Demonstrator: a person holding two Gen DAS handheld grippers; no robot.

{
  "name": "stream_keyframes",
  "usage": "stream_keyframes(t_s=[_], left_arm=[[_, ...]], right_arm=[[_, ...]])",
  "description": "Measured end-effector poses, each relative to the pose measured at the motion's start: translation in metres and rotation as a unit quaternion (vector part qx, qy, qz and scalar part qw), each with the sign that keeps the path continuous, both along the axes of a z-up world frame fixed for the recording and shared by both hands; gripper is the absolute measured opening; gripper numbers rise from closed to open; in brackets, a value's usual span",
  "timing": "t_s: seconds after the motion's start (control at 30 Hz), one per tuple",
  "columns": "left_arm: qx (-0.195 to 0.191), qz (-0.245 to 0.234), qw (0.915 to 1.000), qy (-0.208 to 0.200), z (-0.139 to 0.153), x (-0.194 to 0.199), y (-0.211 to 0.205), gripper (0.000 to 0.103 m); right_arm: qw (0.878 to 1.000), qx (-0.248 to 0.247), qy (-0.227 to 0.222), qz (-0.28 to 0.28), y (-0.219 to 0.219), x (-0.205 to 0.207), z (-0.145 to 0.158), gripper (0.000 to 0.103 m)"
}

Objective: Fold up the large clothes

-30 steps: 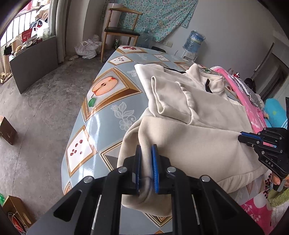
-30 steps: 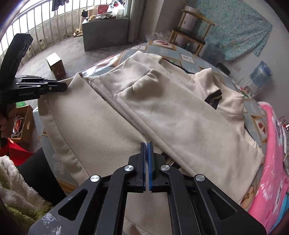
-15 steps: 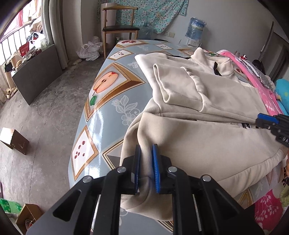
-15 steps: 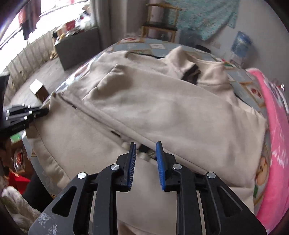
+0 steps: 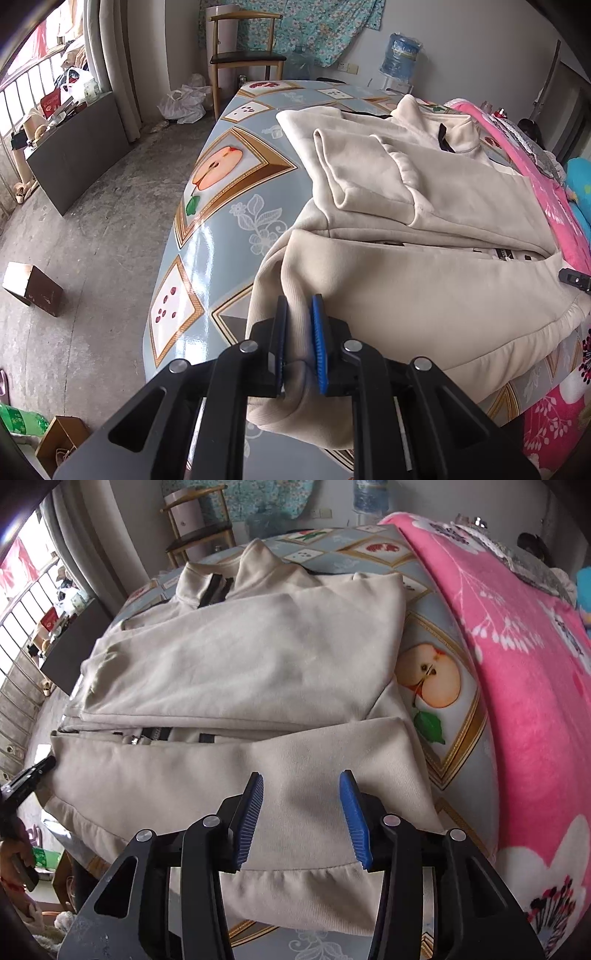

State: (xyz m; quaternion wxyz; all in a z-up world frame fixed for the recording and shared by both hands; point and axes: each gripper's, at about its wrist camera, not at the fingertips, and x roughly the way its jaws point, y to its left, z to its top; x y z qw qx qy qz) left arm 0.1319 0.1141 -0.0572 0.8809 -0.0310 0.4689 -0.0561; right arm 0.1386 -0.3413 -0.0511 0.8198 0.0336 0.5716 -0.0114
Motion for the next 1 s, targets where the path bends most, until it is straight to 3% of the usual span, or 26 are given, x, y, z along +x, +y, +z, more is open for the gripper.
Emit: stream_keyframes(t_s=[0.1, 0.3, 0.43, 0.5, 0.57, 0.67, 0.77, 0.9, 1.0], left_arm=[[0.002, 0.0, 1.0, -0.005, 0.002, -0.001, -0.001, 0.013], [0.008, 0.001, 1.0, -0.003, 0.001, 0.001, -0.002, 0.016], [0.02, 0.007, 0.9997, -0.015, 0.016, -0.007, 0.004, 0.031], [0.019, 0.01, 0.9993, -0.029, 0.028, -0.014, 0.008, 0.036], [0.005, 0.003, 0.999, -0.045, 0.04, -0.02, 0.008, 0.04], [-0.034, -0.036, 0.9976, -0.049, 0.049, -0.022, -0.004, 0.047], [-0.043, -0.082, 0.995, -0.036, 0.045, -0.018, -0.033, 0.047], [-0.021, -0.135, 0.9906, -0.006, 0.025, -0.01, -0.074, 0.047], [0.013, -0.146, 0.9891, 0.008, 0.009, -0.004, -0.089, 0.047]], right_arm=[[0.999, -0.035, -0.01, -0.006, 0.001, -0.001, -0.007, 0.005], [0.999, -0.026, -0.03, -0.034, -0.007, 0.005, -0.007, 0.003], [0.998, 0.003, -0.059, -0.036, -0.009, -0.007, 0.018, 0.011], [0.996, 0.033, -0.074, -0.028, -0.006, -0.016, 0.034, 0.031], [0.995, 0.065, -0.08, -0.011, 0.002, -0.021, 0.043, 0.038], [0.992, 0.103, -0.073, 0.028, 0.032, -0.021, 0.044, 0.043], [0.989, 0.128, -0.045, 0.064, 0.067, -0.013, 0.03, 0.043], [0.99, 0.102, -0.019, 0.092, 0.103, -0.001, 0.008, 0.043], [0.993, 0.079, -0.01, 0.088, 0.111, 0.006, -0.009, 0.043]])
